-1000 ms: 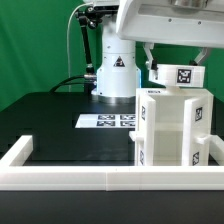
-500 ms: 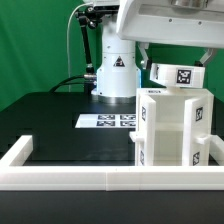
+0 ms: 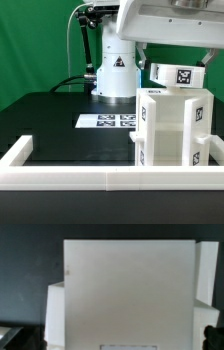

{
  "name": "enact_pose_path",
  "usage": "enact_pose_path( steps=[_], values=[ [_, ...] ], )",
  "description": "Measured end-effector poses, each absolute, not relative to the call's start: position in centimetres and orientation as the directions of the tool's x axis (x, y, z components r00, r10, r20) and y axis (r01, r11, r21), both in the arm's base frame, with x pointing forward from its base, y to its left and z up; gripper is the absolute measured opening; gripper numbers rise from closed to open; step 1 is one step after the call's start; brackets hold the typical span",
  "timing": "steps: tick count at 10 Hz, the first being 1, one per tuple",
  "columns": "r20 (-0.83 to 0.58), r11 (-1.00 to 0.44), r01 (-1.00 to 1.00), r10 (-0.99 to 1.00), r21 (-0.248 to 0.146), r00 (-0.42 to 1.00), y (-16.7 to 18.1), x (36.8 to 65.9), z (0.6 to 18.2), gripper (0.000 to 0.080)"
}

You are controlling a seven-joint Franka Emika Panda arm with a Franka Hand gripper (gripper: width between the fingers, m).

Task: Assemble cabinet

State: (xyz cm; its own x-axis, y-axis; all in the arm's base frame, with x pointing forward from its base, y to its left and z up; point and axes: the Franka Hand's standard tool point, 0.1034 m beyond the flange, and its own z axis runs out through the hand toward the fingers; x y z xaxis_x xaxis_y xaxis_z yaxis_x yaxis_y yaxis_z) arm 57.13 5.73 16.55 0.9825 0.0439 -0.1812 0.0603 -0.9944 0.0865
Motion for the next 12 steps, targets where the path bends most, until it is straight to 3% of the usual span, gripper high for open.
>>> enact_pose_path(
  steps=[5,10,12],
  values=[
    [0.029,-0.996,0.083,0.084,0.042,0.996,6.1,56.4,18.0,0.0796],
    [0.023,-0.996,0.081,0.081,0.032,0.996,6.0,56.4,17.7,0.0796],
    [0.009,-0.996,0.083,0.084,0.037,0.996,5.9,56.2,16.8,0.0796]
  ],
)
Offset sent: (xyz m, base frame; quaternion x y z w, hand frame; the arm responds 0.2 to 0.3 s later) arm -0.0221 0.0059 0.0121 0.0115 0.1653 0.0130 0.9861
